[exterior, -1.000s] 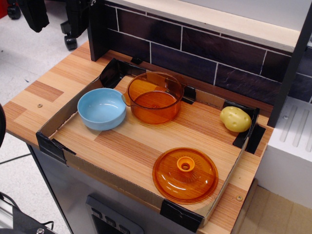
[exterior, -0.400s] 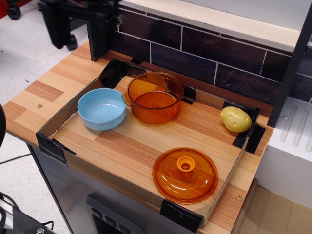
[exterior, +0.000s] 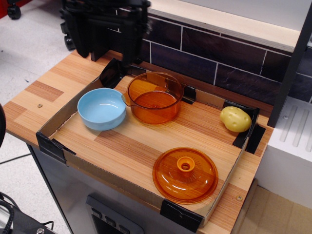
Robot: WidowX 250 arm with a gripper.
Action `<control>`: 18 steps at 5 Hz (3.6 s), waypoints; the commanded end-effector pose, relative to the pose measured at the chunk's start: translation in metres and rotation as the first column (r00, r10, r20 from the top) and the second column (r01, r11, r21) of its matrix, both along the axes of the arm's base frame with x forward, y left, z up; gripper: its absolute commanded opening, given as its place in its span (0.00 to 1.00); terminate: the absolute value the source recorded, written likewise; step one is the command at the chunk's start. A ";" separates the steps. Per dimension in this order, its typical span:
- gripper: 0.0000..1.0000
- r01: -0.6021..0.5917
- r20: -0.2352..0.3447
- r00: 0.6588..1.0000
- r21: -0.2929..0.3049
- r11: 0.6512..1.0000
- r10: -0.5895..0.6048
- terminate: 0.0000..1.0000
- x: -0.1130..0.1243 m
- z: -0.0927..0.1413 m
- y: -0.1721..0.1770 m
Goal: Put lid on pot
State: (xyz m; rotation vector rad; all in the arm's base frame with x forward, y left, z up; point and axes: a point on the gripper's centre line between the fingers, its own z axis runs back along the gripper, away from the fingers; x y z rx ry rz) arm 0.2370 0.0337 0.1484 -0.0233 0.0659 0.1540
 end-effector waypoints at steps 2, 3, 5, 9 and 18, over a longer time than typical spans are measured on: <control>1.00 0.003 0.118 0.993 -0.055 0.998 0.004 0.00 0.001 -0.018 -0.043; 1.00 -0.004 0.094 0.995 -0.067 0.998 0.010 0.00 0.003 -0.029 -0.055; 1.00 0.003 0.057 0.998 -0.006 1.000 -0.003 0.00 0.010 -0.055 -0.078; 1.00 0.050 0.052 0.997 0.047 0.998 -0.053 0.00 -0.003 -0.104 -0.090; 0.00 -0.005 0.019 1.000 -0.014 1.000 0.005 0.00 0.007 -0.080 -0.086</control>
